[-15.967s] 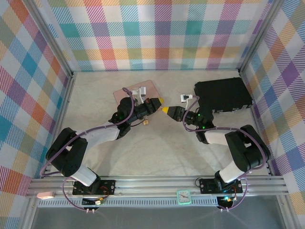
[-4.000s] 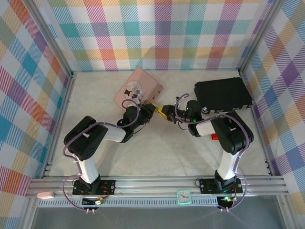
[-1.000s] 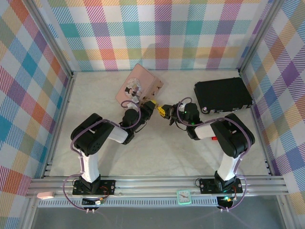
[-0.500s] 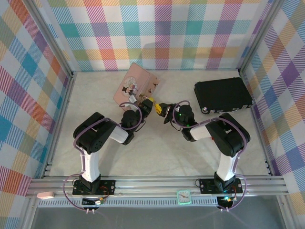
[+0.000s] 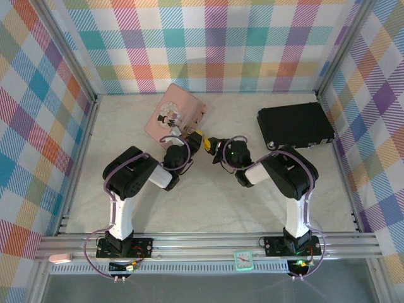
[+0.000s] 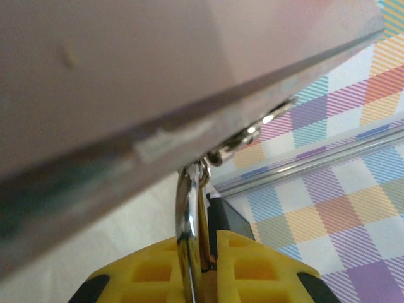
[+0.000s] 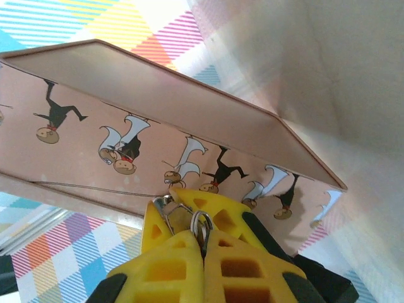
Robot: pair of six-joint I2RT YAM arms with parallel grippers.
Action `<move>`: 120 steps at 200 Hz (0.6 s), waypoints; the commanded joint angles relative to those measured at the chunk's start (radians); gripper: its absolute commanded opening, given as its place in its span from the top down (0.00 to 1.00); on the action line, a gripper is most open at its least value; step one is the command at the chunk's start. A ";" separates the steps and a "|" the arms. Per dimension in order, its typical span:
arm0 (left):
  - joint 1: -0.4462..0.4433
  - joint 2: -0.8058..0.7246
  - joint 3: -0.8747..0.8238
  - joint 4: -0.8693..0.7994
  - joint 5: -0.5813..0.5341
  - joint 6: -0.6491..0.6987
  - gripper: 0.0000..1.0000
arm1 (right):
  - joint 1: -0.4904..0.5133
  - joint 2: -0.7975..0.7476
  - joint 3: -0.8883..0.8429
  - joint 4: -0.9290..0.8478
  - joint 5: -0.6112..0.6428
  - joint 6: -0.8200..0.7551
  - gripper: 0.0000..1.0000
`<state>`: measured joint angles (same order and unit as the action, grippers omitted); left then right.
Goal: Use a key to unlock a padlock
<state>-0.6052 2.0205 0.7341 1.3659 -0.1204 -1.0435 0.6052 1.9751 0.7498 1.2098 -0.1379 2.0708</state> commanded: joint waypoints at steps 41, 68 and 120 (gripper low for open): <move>-0.023 -0.137 -0.034 -0.301 0.097 -0.075 1.00 | -0.047 0.016 0.013 0.164 -0.315 -0.145 0.90; -0.023 -0.186 -0.025 -0.401 0.084 -0.104 1.00 | -0.051 0.015 -0.019 0.125 -0.336 -0.272 0.86; -0.024 -0.238 0.014 -0.580 0.051 -0.151 1.00 | -0.062 -0.023 -0.091 0.067 -0.360 -0.494 0.68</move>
<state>-0.6216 1.8294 0.7151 0.8795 -0.0639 -1.1572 0.5461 1.9999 0.6907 1.2411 -0.4583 1.7363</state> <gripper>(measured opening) 0.114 0.279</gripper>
